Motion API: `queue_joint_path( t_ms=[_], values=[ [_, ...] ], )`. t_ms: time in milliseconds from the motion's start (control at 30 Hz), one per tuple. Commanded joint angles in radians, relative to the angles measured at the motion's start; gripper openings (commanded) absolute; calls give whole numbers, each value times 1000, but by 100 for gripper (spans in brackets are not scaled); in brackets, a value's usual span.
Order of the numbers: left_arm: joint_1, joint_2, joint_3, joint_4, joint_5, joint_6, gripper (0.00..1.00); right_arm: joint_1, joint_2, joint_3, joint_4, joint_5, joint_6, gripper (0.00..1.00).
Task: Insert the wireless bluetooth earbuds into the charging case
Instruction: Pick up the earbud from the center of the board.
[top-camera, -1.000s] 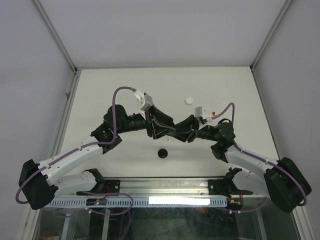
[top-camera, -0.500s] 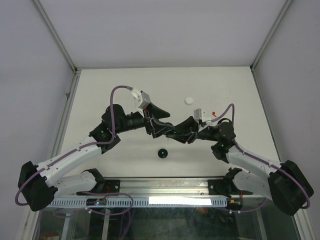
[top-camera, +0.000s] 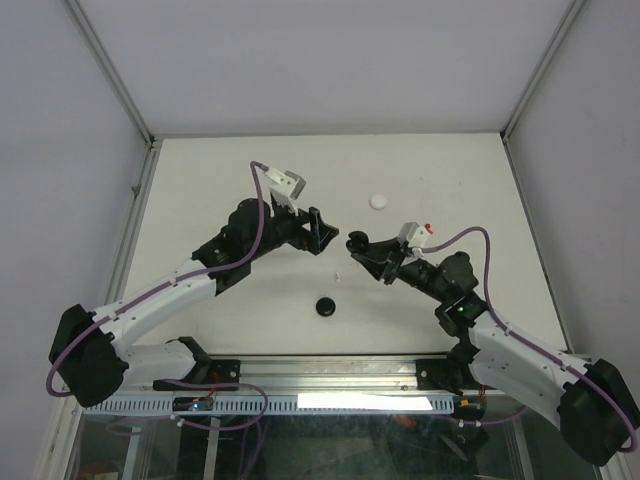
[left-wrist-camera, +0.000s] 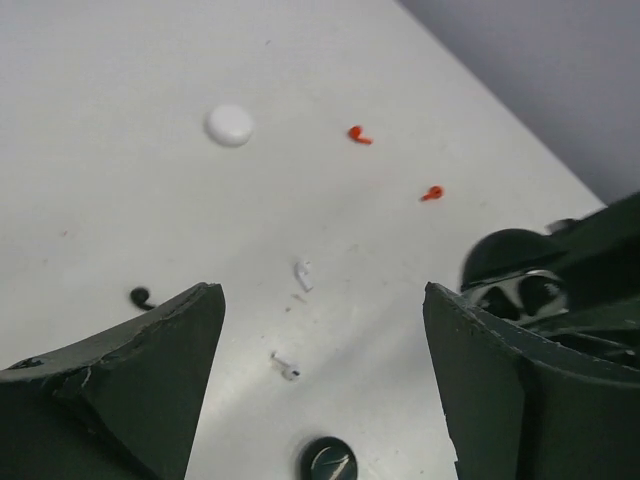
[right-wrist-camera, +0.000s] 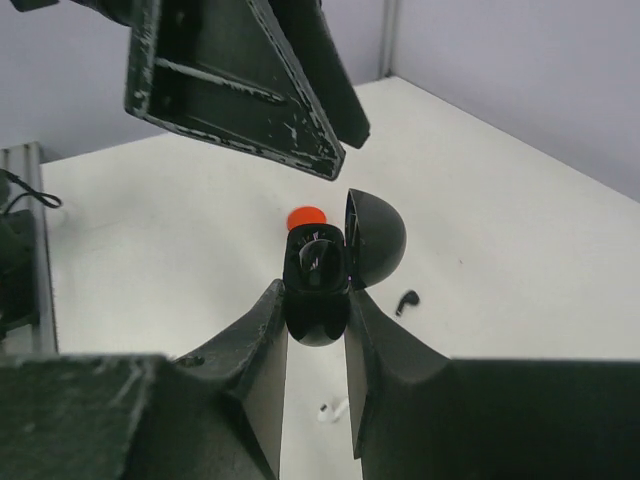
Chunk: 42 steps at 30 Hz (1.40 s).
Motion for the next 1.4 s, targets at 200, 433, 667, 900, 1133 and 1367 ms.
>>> queue_joint_path(
  t_ms=[200, 433, 667, 900, 1133, 1367],
  values=[
    [84, 304, 158, -134, -181, 15, 81, -1, -135, -50, -98, 231, -67, 0],
    [107, 538, 302, -248, -217, 72, 74, 0, -160, -64, -107, 243, -71, 0],
    [109, 695, 415, -335, -260, 108, 66, 0, -165, -74, -97, 264, -82, 0],
    [109, 791, 481, -389, -263, 150, 58, -1, -166, -77, -93, 260, -85, 0],
    [109, 844, 528, -414, -248, 186, 48, 0, -162, -79, -89, 254, -85, 0],
    [108, 882, 560, -456, -242, 199, 41, -1, -162, -78, -87, 250, -85, 0]
  ],
)
